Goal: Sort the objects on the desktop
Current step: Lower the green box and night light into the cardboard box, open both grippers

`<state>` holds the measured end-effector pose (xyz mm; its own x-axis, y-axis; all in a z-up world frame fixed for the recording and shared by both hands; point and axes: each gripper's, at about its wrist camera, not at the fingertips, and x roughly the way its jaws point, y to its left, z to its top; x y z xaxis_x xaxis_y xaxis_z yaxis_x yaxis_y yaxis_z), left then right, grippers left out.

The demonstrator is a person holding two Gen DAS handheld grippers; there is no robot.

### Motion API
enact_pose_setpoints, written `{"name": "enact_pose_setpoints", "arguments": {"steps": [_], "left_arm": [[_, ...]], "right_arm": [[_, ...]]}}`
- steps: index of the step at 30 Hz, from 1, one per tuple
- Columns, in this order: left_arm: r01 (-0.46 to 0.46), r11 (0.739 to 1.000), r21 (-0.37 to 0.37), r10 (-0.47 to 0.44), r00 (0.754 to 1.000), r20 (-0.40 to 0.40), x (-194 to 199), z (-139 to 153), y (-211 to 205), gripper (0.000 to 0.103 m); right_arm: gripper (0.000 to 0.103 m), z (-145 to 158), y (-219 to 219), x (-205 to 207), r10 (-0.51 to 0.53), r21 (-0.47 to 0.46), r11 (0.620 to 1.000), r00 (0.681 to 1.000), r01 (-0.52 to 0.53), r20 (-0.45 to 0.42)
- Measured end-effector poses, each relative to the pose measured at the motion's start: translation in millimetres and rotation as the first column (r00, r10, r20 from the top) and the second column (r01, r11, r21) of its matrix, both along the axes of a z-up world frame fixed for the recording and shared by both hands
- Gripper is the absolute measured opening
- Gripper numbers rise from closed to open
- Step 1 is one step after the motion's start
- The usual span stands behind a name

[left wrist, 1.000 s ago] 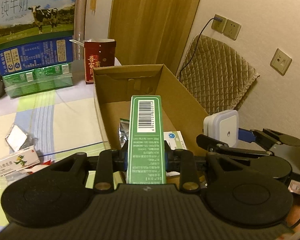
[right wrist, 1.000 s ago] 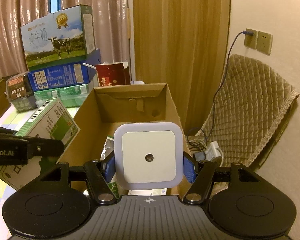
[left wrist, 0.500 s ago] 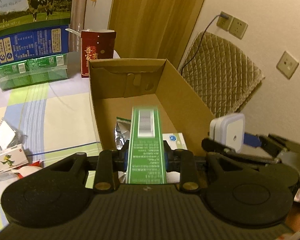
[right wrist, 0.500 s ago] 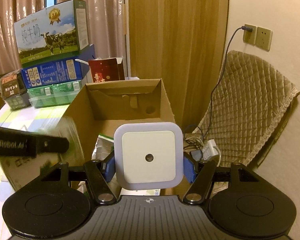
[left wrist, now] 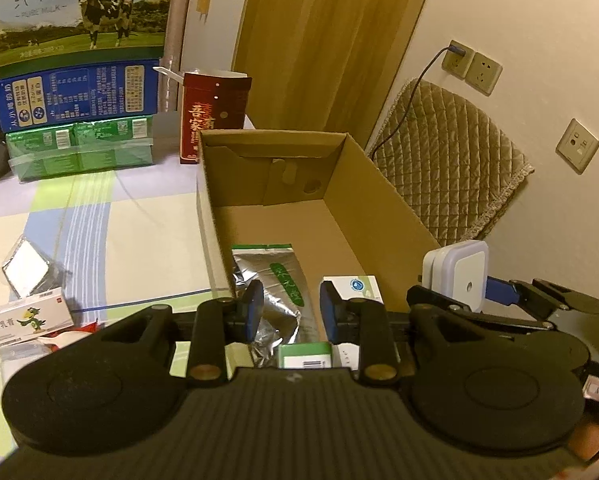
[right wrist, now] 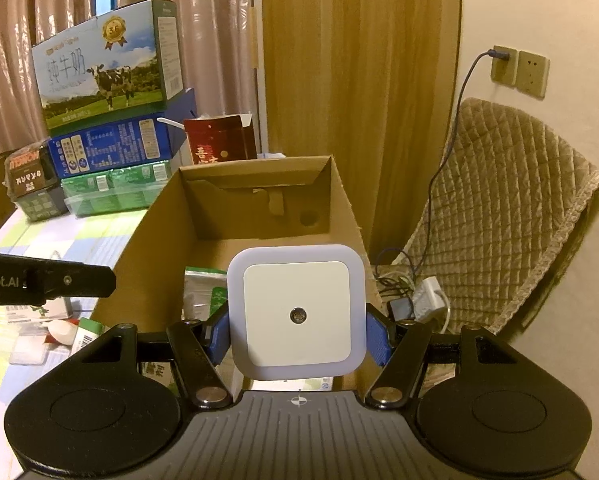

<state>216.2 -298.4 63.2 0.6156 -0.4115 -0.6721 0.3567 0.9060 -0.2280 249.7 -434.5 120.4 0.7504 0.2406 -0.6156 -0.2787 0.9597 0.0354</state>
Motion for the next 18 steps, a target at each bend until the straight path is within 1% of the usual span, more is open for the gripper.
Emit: {"name": "enact_pose_setpoints", "arguments": {"steps": [5, 7, 8, 10, 14, 16, 17, 18], "left_arm": [[-0.017, 1.000, 0.000, 0.017, 1.000, 0.003, -3, 1, 8, 0.026], [-0.024, 1.000, -0.001, 0.024, 1.000, 0.002, -5, 0, 11, 0.028], [-0.028, 1.000, -0.001, 0.028, 1.000, 0.002, -6, 0, 13, 0.032], [-0.032, 0.999, 0.001, 0.032, 0.999, 0.003, -7, -1, 15, 0.038], [-0.047, 0.999, 0.003, 0.047, 0.999, 0.005, -10, -2, 24, 0.050], [-0.054, 0.999, 0.007, 0.054, 0.999, 0.006, -13, -2, 28, 0.052], [-0.059, 0.998, 0.009, 0.059, 0.998, 0.008, -14, -2, 31, 0.056], [-0.066, 0.998, 0.010, 0.065, 0.998, 0.012, -16, -2, 34, 0.062]], "right_arm": [[0.062, 2, 2, 1, 0.006, 0.030, 1.000, 1.000, -0.006, -0.004], [0.062, 2, 3, 4, 0.014, 0.051, 0.999, 1.000, -0.013, -0.016], [0.063, 3, 3, 5, 0.018, 0.064, 0.998, 1.000, -0.016, -0.020], [0.070, 4, 1, 5, 0.011, 0.084, 0.996, 1.000, -0.009, -0.020], [0.073, 9, -4, 0, -0.008, 0.097, 0.995, 1.000, 0.008, -0.003], [0.075, 10, -7, -3, -0.016, 0.100, 0.995, 1.000, 0.016, -0.002], [0.075, 11, -9, -6, -0.019, 0.105, 0.994, 1.000, 0.020, -0.003], [0.076, 11, -10, -9, -0.020, 0.110, 0.994, 1.000, 0.021, -0.006]]}}
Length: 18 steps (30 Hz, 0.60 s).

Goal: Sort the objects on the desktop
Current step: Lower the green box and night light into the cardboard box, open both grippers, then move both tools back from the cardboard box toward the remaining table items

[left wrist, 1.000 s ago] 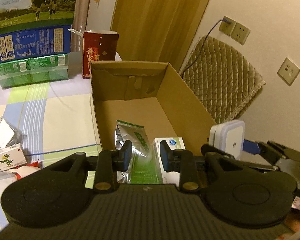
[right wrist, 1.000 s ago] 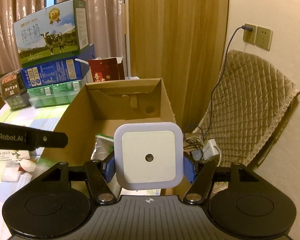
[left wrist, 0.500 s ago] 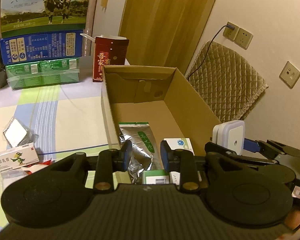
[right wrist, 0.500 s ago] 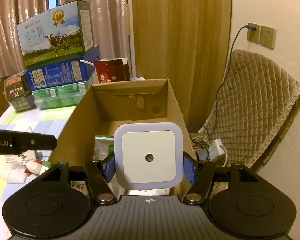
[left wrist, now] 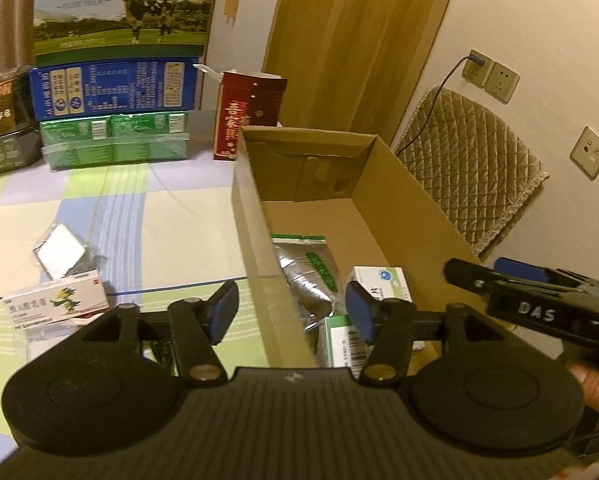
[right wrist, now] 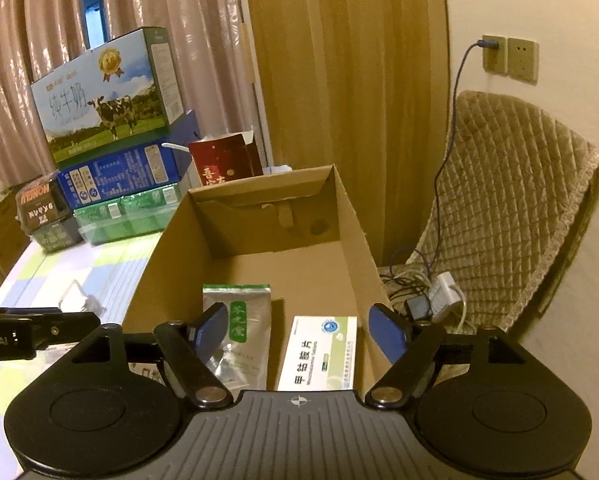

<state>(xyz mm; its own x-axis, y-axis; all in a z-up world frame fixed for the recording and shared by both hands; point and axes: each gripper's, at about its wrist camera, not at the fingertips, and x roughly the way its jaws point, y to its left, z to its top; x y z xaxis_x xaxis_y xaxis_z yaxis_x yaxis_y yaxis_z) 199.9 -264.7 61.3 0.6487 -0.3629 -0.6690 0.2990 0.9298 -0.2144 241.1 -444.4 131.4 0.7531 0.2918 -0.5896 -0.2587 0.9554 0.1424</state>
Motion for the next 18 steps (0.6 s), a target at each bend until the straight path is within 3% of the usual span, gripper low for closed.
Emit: {"name": "enact_pose_setpoints", "arguments": {"steps": [6, 18], "left_arm": [[-0.027, 1.000, 0.010, 0.026, 0.999, 0.018, -15, 2, 16, 0.078], [-0.075, 0.997, 0.016, 0.074, 0.996, 0.040, -53, 5, 50, 0.096]], "right_arm": [[0.084, 3, 3, -23, 0.006, 0.017, 1.000, 1.000, -0.006, -0.012], [0.096, 6, 21, -66, 0.026, -0.021, 0.999, 0.999, -0.027, -0.047]]}}
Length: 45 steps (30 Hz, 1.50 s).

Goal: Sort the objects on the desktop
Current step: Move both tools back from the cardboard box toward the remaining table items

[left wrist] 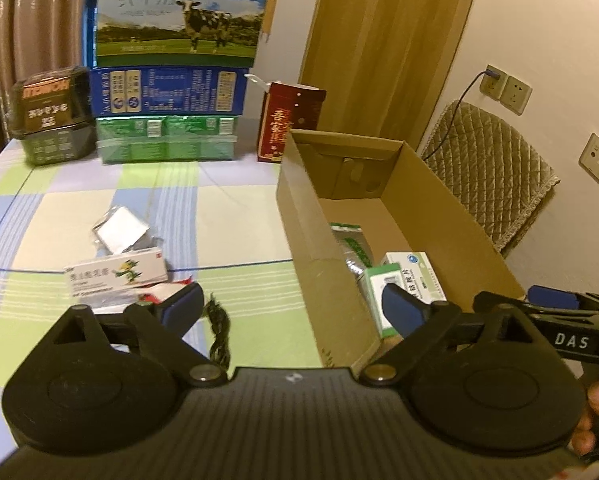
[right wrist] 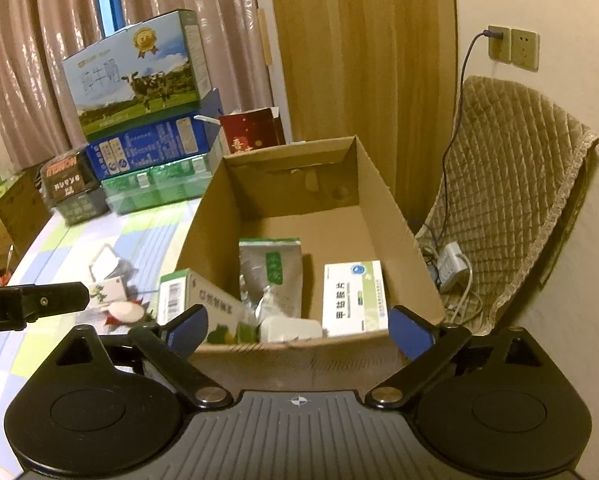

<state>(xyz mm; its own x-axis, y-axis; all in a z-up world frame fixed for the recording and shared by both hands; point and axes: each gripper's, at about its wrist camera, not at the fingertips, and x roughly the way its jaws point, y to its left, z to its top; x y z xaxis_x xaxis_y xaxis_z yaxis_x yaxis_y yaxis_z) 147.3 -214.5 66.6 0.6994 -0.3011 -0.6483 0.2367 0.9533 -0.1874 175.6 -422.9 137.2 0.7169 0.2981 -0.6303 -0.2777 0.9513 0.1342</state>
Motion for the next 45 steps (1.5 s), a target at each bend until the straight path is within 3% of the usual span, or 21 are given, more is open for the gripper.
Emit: {"name": "enact_pose_setpoints", "arguments": {"steps": [7, 22, 45], "left_arm": [[-0.030, 0.999, 0.015, 0.030, 1.000, 0.003, -22, -1, 20, 0.102], [-0.119, 0.992, 0.042, 0.119, 0.993, -0.007, -61, -5, 79, 0.102], [-0.212, 0.976, 0.056, 0.213, 0.977, -0.018, -83, -14, 142, 0.102]], "right_arm": [[0.101, 7, 13, -20, 0.015, -0.037, 0.999, 1.000, -0.015, 0.005], [0.101, 15, 54, -54, 0.094, -0.065, 0.994, 0.996, -0.093, 0.013], [0.101, 9, 107, -75, 0.235, -0.093, 0.968, 0.972, -0.233, 0.004]]}}
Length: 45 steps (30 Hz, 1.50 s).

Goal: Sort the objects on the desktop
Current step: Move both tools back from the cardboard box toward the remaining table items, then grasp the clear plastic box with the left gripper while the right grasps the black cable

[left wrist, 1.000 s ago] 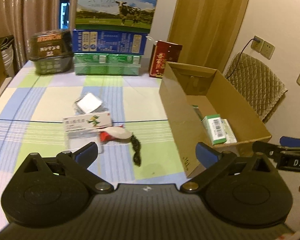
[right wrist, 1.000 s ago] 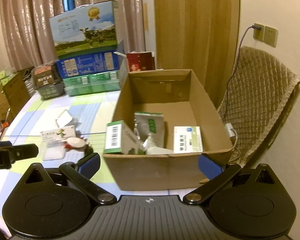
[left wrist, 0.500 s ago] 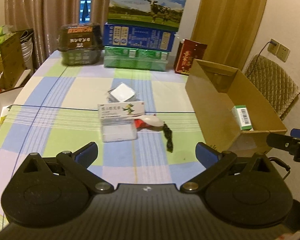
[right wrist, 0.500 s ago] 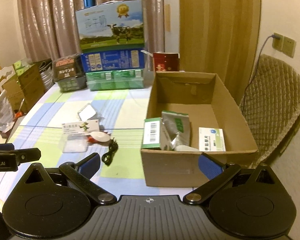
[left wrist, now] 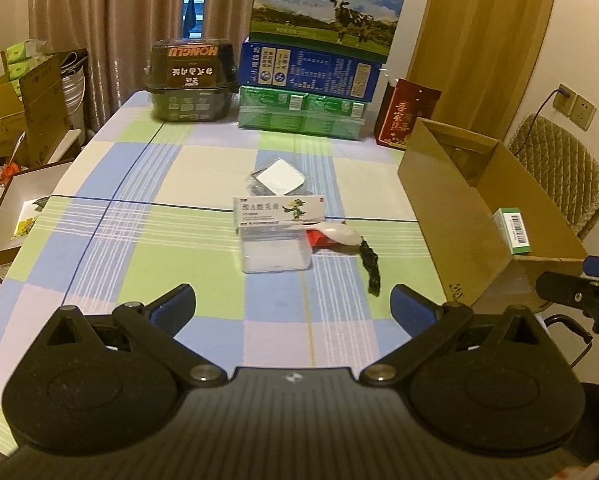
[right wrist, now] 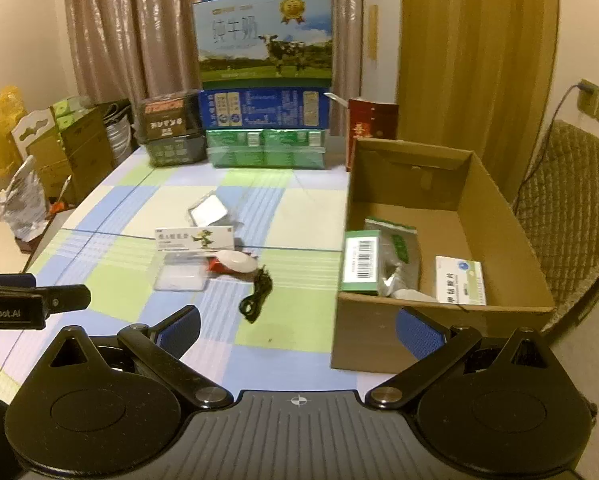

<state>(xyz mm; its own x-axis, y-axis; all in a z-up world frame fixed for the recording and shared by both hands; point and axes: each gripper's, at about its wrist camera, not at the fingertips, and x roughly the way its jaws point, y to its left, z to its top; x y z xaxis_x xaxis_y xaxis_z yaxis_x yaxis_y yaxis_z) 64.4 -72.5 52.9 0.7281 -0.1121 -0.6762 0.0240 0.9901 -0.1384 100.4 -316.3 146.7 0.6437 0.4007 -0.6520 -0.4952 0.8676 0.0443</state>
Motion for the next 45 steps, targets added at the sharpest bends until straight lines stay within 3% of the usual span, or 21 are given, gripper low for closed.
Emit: {"name": "enact_pose_setpoints", "arguments": {"steps": [14, 27, 45], "left_arm": [[-0.034, 0.999, 0.024, 0.034, 0.999, -0.020, 8, -11, 32, 0.102], [-0.008, 0.998, 0.055, 0.011, 0.998, -0.061, 41, -47, 48, 0.102], [0.017, 1.000, -0.005, -0.017, 0.998, -0.063, 118, -102, 41, 0.102]], "right_arm": [[0.101, -22, 40, -6, 0.131, 0.012, 0.991, 0.991, -0.131, -0.014], [0.100, -68, 73, 13, 0.165, -0.027, 0.986, 0.986, -0.165, -0.031], [0.055, -137, 104, 92, 0.065, -0.047, 0.997, 0.995, -0.068, -0.077]]}}
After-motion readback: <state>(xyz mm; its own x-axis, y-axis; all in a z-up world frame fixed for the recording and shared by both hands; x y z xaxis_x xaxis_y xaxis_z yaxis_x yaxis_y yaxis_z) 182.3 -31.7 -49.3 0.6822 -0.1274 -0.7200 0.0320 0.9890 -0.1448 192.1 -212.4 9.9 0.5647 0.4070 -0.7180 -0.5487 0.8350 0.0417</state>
